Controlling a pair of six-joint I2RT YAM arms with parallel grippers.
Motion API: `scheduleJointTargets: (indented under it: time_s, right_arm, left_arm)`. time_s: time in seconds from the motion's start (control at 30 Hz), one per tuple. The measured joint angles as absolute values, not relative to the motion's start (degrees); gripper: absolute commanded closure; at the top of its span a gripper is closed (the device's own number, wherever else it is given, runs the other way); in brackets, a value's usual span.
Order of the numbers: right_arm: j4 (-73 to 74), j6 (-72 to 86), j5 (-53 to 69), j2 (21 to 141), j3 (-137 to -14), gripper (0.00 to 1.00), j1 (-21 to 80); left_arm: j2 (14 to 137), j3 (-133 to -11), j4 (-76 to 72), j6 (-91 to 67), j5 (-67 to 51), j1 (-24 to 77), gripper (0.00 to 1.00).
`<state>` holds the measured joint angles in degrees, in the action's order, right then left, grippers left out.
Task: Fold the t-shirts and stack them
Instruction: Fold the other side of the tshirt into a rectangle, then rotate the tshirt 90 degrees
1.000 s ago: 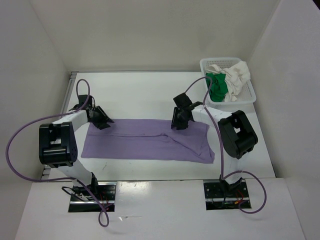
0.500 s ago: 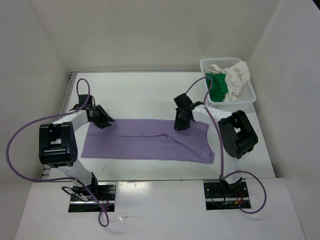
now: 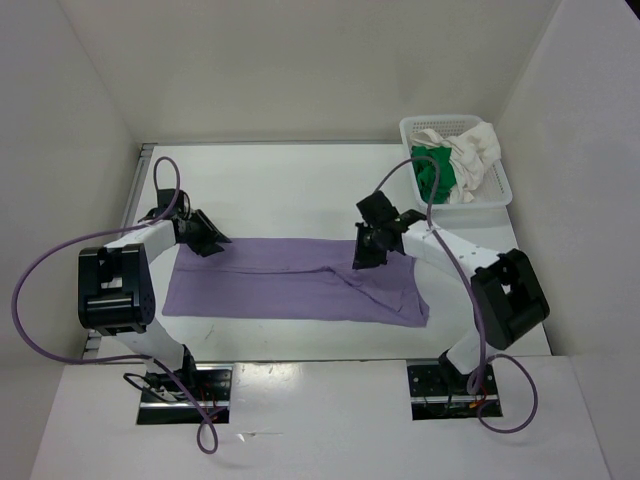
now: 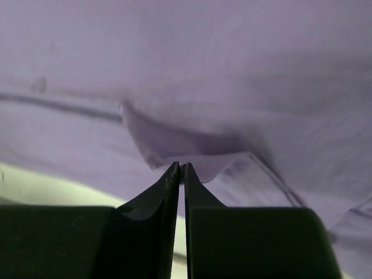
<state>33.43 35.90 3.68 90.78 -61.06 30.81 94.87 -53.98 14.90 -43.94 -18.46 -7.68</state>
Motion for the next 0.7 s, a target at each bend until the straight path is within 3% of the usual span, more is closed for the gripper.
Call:
scheduleJointTargets:
  time_s: [0.17,0.2,0.23,0.27,0.5,0.53,0.67,0.7]
  right_arm:
    - [34.5,37.3,9.3,88.6,-55.8,0.85,36.0]
    - [34.8,37.8,10.6,88.7,-55.2,0.81,37.5]
    - [35.1,38.3,11.9,88.7,-54.9,0.66,39.0]
    - [35.4,38.9,13.1,88.7,-54.9,0.61,40.4]
    - [38.0,39.8,17.7,88.0,-59.2,0.58,42.8]
    - [38.0,39.7,17.7,87.6,-59.8,0.61,42.2]
    - [36.1,39.0,16.4,85.3,-59.7,0.94,36.0]
    - [35.3,38.9,15.3,85.6,-59.2,0.97,34.1]
  left_arm:
    - [94.9,-54.0,14.9,-43.9,-18.8,-7.7,0.58]
    - [94.9,-54.0,14.9,-43.9,-18.9,-7.7,0.58]
    - [94.9,-54.0,14.9,-44.0,-19.0,-7.7,0.58]
    - [94.9,-54.0,14.9,-44.0,-19.0,-7.7,0.58]
    - [94.5,-54.2,15.1,-44.2,-19.2,-7.7,0.58]
    - [94.3,-54.4,15.1,-44.3,-19.2,-7.7,0.58]
    - [93.7,-55.7,15.3,-45.0,-19.2,-6.7,0.58]
    - [93.6,-56.1,15.2,-45.1,-19.1,-5.9,0.58]
